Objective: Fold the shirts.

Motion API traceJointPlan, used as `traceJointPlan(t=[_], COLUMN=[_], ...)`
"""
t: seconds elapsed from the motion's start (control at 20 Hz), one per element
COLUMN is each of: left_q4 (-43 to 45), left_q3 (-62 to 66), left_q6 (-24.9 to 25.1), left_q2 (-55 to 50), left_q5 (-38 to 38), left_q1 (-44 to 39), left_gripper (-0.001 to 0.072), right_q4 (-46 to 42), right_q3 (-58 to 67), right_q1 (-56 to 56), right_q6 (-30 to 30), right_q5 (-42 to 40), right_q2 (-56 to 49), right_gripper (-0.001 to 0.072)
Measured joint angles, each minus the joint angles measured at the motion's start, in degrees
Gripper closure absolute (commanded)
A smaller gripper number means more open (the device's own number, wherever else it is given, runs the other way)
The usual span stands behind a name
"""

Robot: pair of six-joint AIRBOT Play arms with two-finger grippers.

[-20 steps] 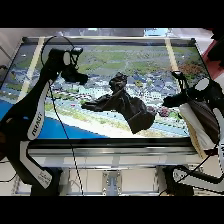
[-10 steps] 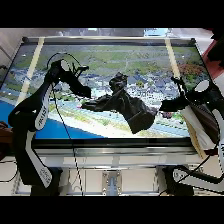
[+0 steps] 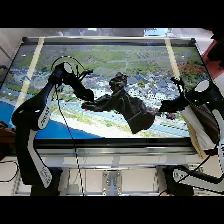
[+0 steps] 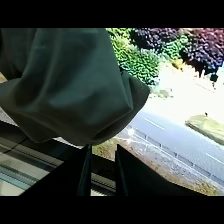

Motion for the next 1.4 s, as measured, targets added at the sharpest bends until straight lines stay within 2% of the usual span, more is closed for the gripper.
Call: traceJointPlan(t=[0.15, 0.2, 0.25, 0.3, 0.35, 0.55, 0.6, 0.65, 0.7, 0.9, 1.0, 1.05, 1.1, 1.15, 1.2, 1.3, 1.4], left_q4=[3.0, 3.9, 4.5, 5.2, 5.6, 6.6, 6.7, 6.7, 6.8, 7.0, 7.0, 7.0, 7.0, 7.1, 7.1, 7.1, 7.1], left_q3=[0.0, 0.0, 0.0, 0.0, 0.0, 0.0, 0.0, 0.0, 0.0, 0.0, 0.0, 0.0, 0.0, 0.0, 0.0, 0.0, 0.0], left_q6=[0.0, 0.0, -0.2, -0.5, -0.6, -1.0, -1.1, -1.1, -1.2, -1.9, -1.9, -1.9, -1.9, -1.9, -1.9, -1.9, -1.9], left_q2=[0.0, 0.0, 0.0, 0.0, 0.0, -0.3, -0.4, -0.5, -0.6, -0.8, -0.9, -0.9, -0.9, -0.9, -0.9, -0.9, -0.9], left_q5=[0.7, 0.9, 1.2, 1.3, 1.2, -0.3, -0.8, -1.3, -1.6, -2.3, -2.4, -2.5, -2.5, -2.5, -2.5, -2.5, -2.5], left_q1=[-1.7, -2.2, -2.4, -2.6, -2.7, -3.0, -3.1, -3.1, -3.1, -3.1, -3.1, -3.1, -3.1, -3.1, -3.1, -3.1, -3.1], left_gripper=[0.0130, 0.0192, 0.0373, 0.0512, 0.0684, 0.0694, 0.0693, 0.0694, 0.0694, 0.0694, 0.0693, 0.0694, 0.0693, 0.0693, 0.0694, 0.0694, 0.0693], right_q4=[0.5, 0.7, 1.0, 1.5, 1.9, 3.3, 3.8, 4.3, 4.7, 6.2, 8.1, 9.5, 11.0, 12.4, 13.9, 15.3, 16.3], right_q3=[0.0, 0.0, 0.0, 0.0, -0.1, -2.6, -4.0, -5.6, -7.3, -13.5, -16.0, -16.9, -17.7, -18.3, -18.7, -19.2, -19.5], right_q1=[0.0, 0.0, 0.0, 0.0, 0.0, 0.0, 0.0, 0.0, 0.0, 0.0, 0.0, 0.2, 0.5, 0.9, 1.7, 3.3, 4.9], right_q6=[-0.7, -0.9, -1.0, -1.1, -1.1, -1.2, -1.2, -1.2, -1.2, -1.2, -1.2, -1.2, -1.2, -1.2, -1.3, -1.4, -1.4], right_q5=[0.0, 0.0, 0.0, 0.0, 0.1, 1.1, 1.2, 1.1, 0.7, -5.3, -11.0, -13.7, -16.4, -19.2, -22.0, -26.6, -31.4], right_q2=[0.0, 0.0, 0.0, 0.0, 0.0, 0.0, 0.0, 0.0, 0.0, 0.0, 0.0, 0.0, 0.0, 0.0, 0.0, 0.0, 0.0], right_gripper=[0.0510, 0.0510, 0.0510, 0.0510, 0.0509, 0.0487, 0.0342, 0.0165, 0.0115, 0.0107, 0.0109, 0.0124, 0.0270, 0.0483, 0.0609, 0.0686, 0.0687])
